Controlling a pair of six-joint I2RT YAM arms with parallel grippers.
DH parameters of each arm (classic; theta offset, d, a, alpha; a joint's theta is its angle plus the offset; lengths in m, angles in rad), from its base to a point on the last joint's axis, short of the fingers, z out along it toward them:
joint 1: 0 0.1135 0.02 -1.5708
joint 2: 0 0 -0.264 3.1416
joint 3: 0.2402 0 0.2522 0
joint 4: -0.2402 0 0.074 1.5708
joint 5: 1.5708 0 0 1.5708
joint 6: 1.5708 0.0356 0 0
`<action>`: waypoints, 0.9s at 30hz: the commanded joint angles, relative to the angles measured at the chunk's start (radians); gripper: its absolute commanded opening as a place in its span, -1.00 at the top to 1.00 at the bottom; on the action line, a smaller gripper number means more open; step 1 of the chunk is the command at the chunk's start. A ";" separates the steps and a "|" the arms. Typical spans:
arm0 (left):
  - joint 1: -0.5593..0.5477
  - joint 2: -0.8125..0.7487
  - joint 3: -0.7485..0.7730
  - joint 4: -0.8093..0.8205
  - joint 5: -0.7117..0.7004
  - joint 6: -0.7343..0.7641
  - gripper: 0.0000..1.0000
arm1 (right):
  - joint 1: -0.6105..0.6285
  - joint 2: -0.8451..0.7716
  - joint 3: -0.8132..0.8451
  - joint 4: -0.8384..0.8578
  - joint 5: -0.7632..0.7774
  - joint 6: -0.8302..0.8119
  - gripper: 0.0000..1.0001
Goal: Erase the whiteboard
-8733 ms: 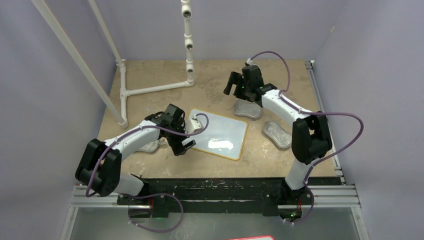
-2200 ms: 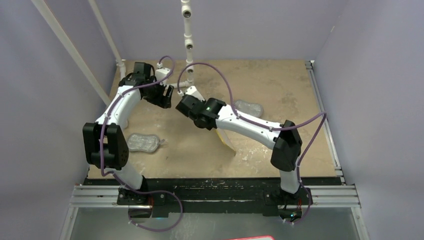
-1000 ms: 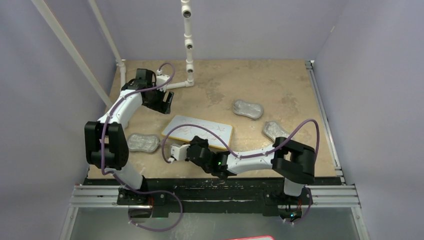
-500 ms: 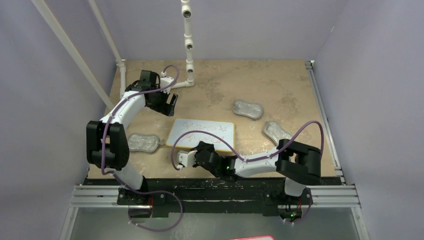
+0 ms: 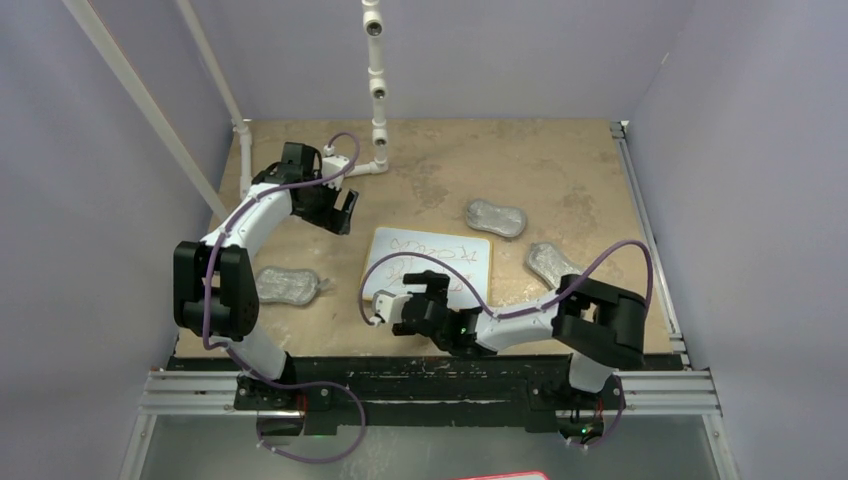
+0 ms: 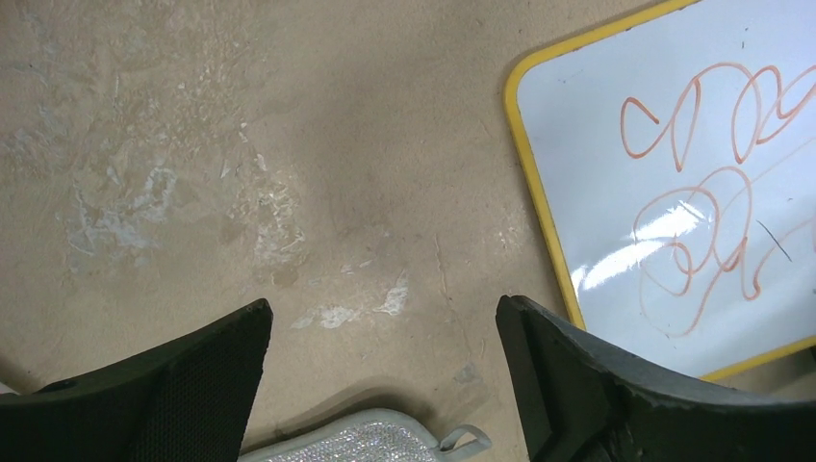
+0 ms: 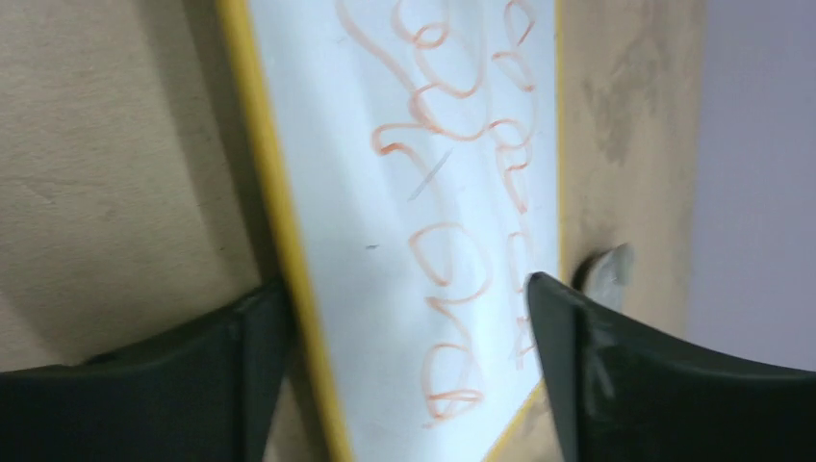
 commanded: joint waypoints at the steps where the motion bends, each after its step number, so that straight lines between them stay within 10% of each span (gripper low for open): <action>1: -0.007 -0.038 -0.015 0.016 0.027 -0.011 -0.78 | -0.006 -0.044 0.026 -0.146 -0.074 0.123 -0.97; 7: -0.014 -0.066 -0.018 0.004 0.039 -0.006 -0.87 | -0.059 -0.266 0.120 -0.155 -0.105 0.246 -0.97; 13: -0.016 -0.103 0.002 -0.007 0.040 -0.015 -0.97 | -0.394 -0.354 0.350 -0.265 -0.247 0.659 -0.97; 21: -0.018 -0.112 -0.027 0.033 0.047 -0.029 -0.98 | -0.742 0.000 0.741 -0.667 -0.408 0.928 -0.95; 27: -0.025 -0.124 -0.054 0.066 0.045 -0.023 -0.98 | -0.795 0.156 0.796 -0.746 -0.502 0.970 -0.56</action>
